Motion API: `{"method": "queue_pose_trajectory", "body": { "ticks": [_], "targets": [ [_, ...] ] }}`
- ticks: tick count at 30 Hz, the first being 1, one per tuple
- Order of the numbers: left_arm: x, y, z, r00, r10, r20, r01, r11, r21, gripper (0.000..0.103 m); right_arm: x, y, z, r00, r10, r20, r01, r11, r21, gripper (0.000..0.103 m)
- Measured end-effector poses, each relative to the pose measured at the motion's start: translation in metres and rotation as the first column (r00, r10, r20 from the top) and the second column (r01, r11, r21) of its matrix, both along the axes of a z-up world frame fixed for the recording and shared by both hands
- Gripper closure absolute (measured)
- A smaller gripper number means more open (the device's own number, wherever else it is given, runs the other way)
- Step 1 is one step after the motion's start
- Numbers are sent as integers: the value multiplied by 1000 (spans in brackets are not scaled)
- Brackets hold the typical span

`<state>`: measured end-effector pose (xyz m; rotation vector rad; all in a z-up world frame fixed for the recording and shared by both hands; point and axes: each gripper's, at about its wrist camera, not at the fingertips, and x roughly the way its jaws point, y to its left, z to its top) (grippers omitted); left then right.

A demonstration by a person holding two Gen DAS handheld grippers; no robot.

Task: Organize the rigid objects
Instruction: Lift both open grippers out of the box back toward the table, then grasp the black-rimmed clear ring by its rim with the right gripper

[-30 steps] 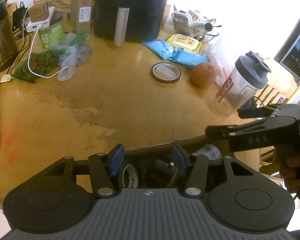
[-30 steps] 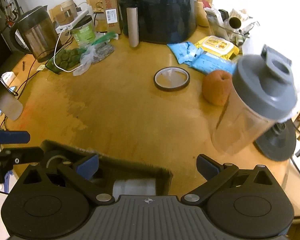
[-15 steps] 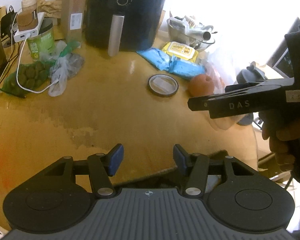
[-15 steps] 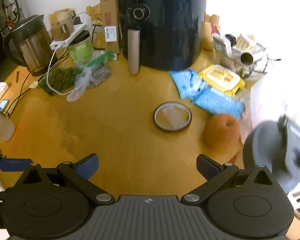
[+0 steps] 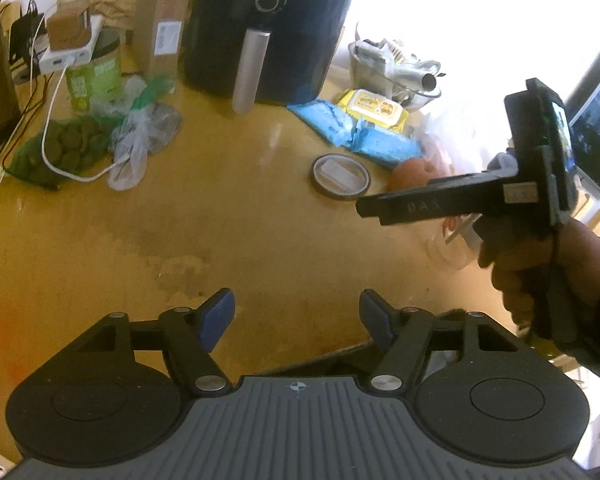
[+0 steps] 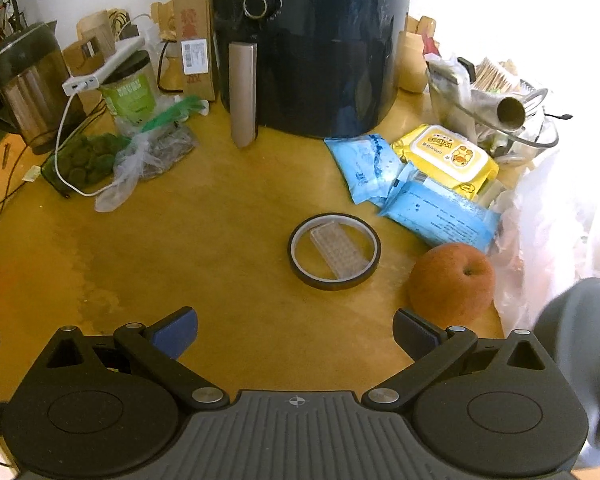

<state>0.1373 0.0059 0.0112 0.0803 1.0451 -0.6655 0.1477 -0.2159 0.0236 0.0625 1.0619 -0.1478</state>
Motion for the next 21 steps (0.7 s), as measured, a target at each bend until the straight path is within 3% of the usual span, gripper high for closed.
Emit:
{"method": "queue_pose_trajectory", "body": {
  "ticks": [8,10,21],
  "targets": [
    [4,21,-7,998,43,-38,-43,999,5,35,15,1,-22,998,48,34,-48,999,4,1],
    [4,27,-7,998,56,-41,-56,998,6,35,21,-1,-30,998,53,27,-53,999,-1,11],
    [5,53,-8,989,134,-60,-133,991,15,35,51,5,-63,991,134,-2,-134,988,-77,42]
  ]
}}
